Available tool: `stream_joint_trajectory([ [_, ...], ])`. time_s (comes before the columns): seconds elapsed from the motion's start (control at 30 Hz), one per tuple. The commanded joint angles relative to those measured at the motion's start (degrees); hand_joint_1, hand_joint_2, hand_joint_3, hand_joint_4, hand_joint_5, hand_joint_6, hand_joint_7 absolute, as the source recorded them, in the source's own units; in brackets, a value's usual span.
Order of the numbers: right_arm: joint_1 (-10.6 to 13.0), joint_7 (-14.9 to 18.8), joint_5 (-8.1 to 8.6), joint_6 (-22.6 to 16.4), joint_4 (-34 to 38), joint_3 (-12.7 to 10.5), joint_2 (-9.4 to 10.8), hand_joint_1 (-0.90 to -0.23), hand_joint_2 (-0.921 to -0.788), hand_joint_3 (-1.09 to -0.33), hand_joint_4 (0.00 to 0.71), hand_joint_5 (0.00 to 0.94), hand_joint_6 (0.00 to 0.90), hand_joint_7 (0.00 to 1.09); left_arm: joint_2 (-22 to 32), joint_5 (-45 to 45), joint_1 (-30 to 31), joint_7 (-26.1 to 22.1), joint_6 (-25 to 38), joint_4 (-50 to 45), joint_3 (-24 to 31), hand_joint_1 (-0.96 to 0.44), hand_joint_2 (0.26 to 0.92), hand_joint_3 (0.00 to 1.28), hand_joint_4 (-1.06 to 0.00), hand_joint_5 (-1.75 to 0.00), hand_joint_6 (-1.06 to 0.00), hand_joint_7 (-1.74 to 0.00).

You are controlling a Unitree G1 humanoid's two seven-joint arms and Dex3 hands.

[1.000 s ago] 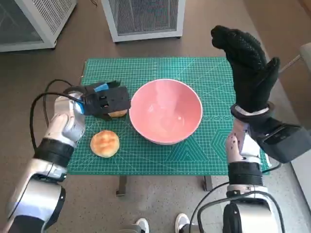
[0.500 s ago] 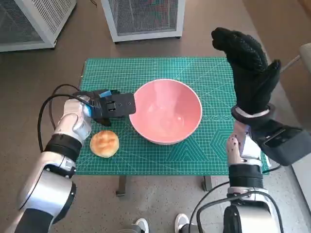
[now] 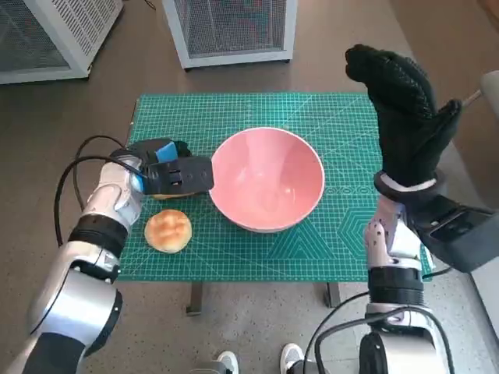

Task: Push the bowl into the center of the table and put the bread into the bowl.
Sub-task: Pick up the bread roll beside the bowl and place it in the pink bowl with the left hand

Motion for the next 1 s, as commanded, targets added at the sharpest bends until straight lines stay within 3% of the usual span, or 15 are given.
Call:
stream_joint_trajectory([
  [0.03,1.61,0.52,0.48,0.69,-0.26,0.4,0.24,-0.518,-0.921,-0.604,0.249,0.006,0.041,0.52,2.3,-0.23,0.45,3.6,-1.82,-2.51,1.14,0.0,0.906,0.05,-0.73,-1.11,-0.68,-1.14],
  [0.3,1.9,1.03,1.16,0.91,-0.52,0.58,0.34,-0.518,-0.921,-0.59,0.25,0.005,0.04,0.52,5.59,-3.32,3.32,6.18,-3.78,-12.2,5.93,0.0,0.916,0.04,-0.72,-1.14,-0.67,-1.11],
  [0.73,2.09,1.23,1.75,1.94,-1.68,0.66,0.4,-0.52,-0.921,-0.568,0.253,0.005,0.046,0.53,8.48,-6.65,15.75,3.15,2.97,-54.53,17.32,0.0,0.91,0.02,-0.8,-1.04,-0.66,-1.14],
  [1.0,2.5,1.3,1.93,2.31,-2.5,0.81,0.57,-0.518,-0.921,-0.566,0.254,0.004,0.046,0.53,6.07,-5.57,18.19,1.9,2.56,-68.06,17.57,0.0,0.901,0.01,-0.85,-1.0,-0.67,-1.11],
])
